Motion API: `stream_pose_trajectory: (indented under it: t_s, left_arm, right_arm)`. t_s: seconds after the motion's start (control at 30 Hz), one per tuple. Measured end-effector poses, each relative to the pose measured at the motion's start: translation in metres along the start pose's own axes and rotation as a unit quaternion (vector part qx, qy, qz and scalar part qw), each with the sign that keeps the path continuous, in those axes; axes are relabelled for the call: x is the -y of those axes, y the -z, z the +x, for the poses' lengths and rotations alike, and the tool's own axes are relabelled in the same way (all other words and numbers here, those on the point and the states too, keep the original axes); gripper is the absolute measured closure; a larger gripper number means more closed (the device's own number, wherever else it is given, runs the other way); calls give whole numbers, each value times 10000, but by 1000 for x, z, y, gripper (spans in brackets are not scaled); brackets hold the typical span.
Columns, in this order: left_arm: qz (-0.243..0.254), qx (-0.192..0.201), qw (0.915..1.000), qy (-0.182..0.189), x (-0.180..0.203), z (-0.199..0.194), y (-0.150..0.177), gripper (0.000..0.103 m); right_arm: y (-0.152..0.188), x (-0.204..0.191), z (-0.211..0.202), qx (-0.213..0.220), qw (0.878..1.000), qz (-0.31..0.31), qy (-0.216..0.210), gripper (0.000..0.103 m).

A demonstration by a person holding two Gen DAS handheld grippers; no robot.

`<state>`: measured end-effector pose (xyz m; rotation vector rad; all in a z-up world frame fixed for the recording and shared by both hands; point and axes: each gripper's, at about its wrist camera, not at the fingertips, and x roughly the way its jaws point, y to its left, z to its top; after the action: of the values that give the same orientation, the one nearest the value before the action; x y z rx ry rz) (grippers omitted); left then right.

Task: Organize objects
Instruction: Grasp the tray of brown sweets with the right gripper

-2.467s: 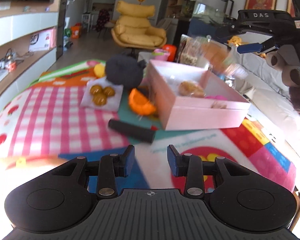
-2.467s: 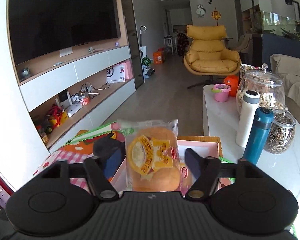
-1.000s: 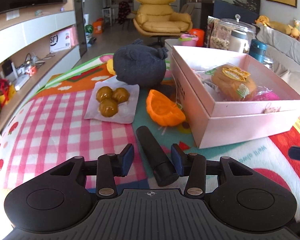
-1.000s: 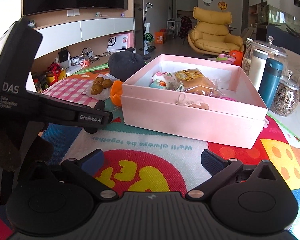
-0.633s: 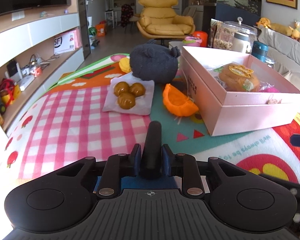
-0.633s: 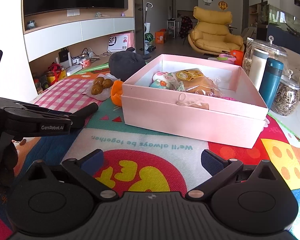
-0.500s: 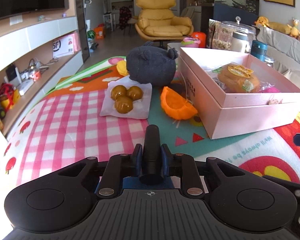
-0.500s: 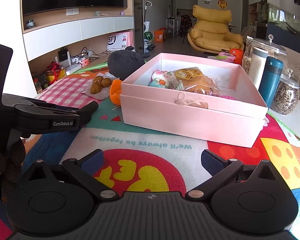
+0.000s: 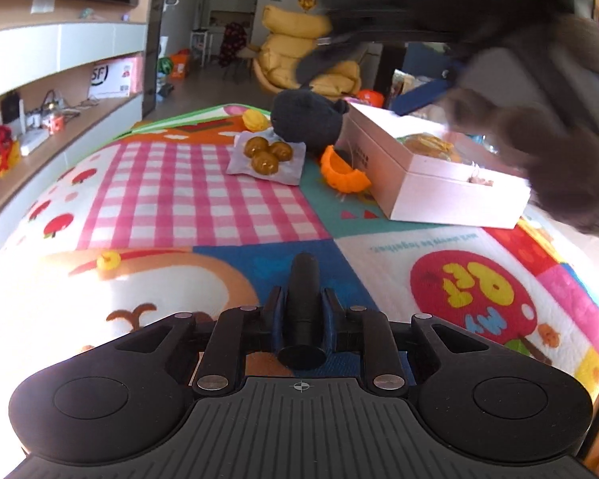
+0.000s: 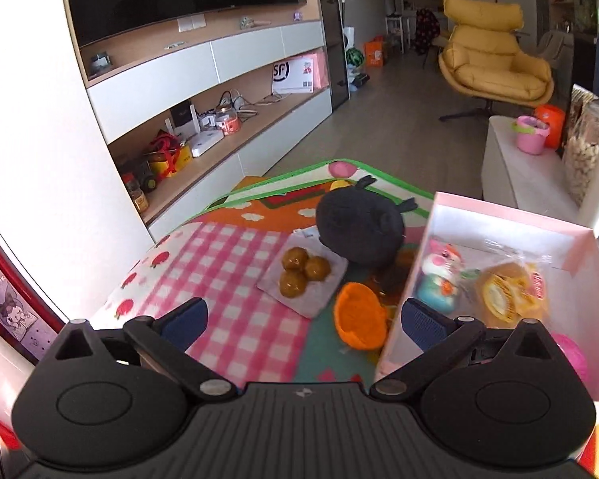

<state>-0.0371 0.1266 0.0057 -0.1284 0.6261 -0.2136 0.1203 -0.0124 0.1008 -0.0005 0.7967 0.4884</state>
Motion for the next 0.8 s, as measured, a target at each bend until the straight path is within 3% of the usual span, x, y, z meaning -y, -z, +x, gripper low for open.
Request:
stream_pose_trajectory:
  t_s: [0.13,0.27,0.37,0.5,0.63,0.7,0.77,0.8]
  left_arm:
    - [-224,62,9996,141,-7,-3,0,80]
    - [-438,89,9986,280,-15,-4,1,80]
    - [-591,88,9975,375,-20,-3,1,80]
    - [-592,94,9975,373,-21,-3,2,80]
    - [-597,109,9975,371,-21,-3,3,80]
    - [-605,111,9974,378,-21,-3,3,80]
    - [-599,115,9974,372,-20,-3,3,80]
    - [-600,116,9975,368,-19,-3,3,80]
  right_arm:
    - [-28,-7,67,-541,9971,520,117,0]
    - [-34,-11,116,-834,9919,638,712,0]
    - [-35,-14,137,-1013,9857,645,1178,0]
    - [-35,-11,156,-1317,9800,916,1174,0]
    - [-30,-25,169,-1285,9788,571,1489,0]
    - [-29,-30,166,-1230,9802,479,1477,5]
    - [-32,-33,162,-1257,9822,340,1354,21]
    - [-32,-34,159,-1313,9824,288,1295,21]
